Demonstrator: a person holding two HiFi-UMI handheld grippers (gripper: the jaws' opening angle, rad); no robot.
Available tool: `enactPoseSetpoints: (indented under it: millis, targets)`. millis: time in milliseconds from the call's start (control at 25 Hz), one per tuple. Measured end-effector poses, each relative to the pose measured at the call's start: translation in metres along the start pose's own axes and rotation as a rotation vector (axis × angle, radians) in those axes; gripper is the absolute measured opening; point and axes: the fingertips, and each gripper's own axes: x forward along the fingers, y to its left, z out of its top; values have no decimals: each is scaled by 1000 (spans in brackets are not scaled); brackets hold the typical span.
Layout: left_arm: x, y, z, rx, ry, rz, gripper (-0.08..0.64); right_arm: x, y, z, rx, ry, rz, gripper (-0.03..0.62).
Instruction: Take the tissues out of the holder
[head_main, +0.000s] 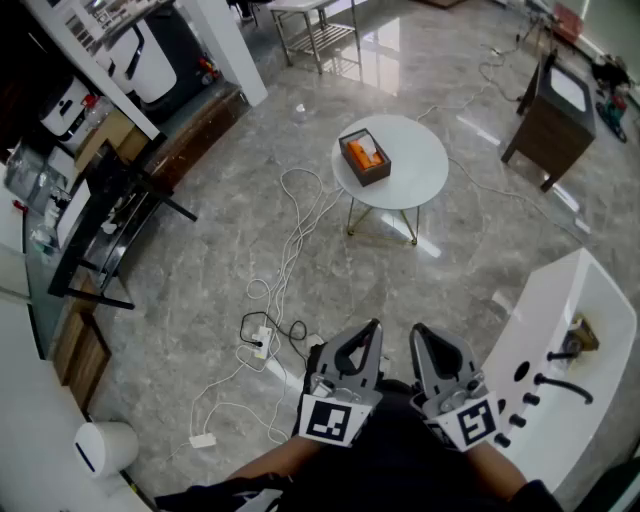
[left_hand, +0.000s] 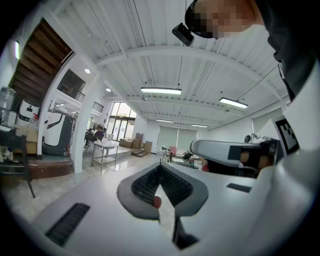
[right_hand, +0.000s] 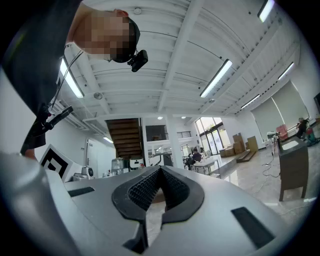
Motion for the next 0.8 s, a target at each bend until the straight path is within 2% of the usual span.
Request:
enactPoseSetpoints:
  millis: [160, 320, 440, 600, 800]
  targets:
    - [-1, 7, -6, -2, 13, 46, 0, -5, -5, -4, 135, 7, 47, 6]
    - [5, 15, -8, 0, 4, 57, 0, -13, -33, -30, 209, 99, -16, 6]
    - [11, 15, -9, -9, 8, 63, -2, -16, -44, -39, 268, 142, -9, 6]
    - [26, 16, -5, 46, 7, 55, -2, -18, -59, -39, 260, 147, -25, 8]
    - [47, 21, 0, 38, -7, 82, 0, -9, -78, -33, 167, 159, -32, 6]
